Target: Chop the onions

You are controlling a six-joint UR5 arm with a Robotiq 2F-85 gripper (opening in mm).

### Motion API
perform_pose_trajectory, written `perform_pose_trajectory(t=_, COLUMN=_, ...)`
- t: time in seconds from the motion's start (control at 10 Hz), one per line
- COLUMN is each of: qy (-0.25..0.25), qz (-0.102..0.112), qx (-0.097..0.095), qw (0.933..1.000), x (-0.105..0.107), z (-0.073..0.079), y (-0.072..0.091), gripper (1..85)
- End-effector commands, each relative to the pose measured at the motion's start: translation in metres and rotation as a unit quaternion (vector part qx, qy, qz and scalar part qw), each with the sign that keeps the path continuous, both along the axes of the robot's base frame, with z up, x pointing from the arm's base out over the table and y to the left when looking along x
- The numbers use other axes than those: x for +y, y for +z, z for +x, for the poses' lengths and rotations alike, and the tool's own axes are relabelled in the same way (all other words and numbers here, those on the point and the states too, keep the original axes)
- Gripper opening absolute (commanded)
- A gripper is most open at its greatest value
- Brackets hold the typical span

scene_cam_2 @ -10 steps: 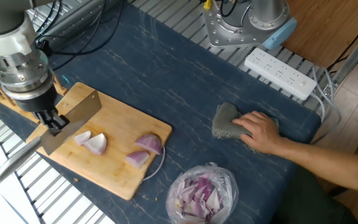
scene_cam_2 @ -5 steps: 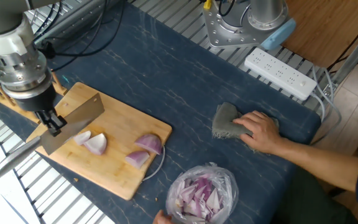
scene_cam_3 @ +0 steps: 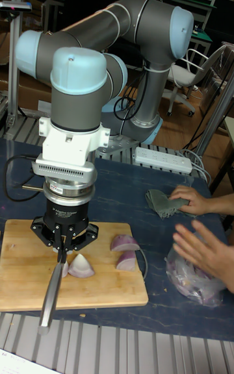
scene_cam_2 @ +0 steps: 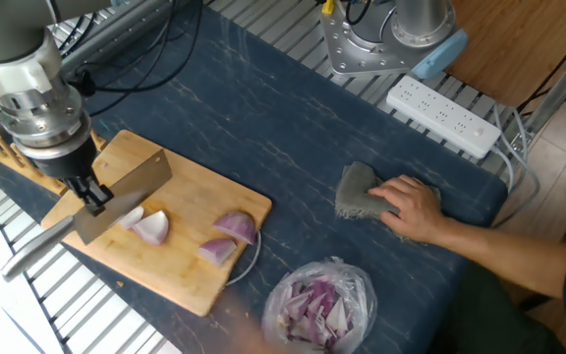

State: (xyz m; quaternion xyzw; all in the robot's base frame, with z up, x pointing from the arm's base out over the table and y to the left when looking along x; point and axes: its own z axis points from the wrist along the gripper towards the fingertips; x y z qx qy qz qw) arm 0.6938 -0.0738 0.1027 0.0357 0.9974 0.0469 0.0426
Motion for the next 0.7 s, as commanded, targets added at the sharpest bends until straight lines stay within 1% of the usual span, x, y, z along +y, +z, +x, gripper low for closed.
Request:
perform_pose_trajectory(t=0.0, qy=0.018, qz=0.001, qx=0.017, qw=0.9997, x=0.001, z=-0.014, y=-0.002, gripper=1.7)
perform_pose_trajectory(t=0.2, qy=0.020, qz=0.004, qx=0.022, qw=0.9996, x=0.003, z=-0.017, y=-0.005, gripper=1.7)
perform_pose_trajectory(t=0.3, qy=0.023, qz=0.001, qx=0.025, qw=0.9994, x=0.001, z=-0.022, y=-0.007, gripper=1.7)
perform_pose_trajectory(t=0.5, qy=0.026, qz=-0.002, qx=0.021, qw=0.9994, x=-0.007, z=-0.029, y=-0.010, gripper=1.7)
perform_pose_trajectory(t=0.6, qy=0.024, qz=-0.004, qx=0.018, qw=0.9995, x=-0.011, z=-0.028, y=-0.011, gripper=1.7)
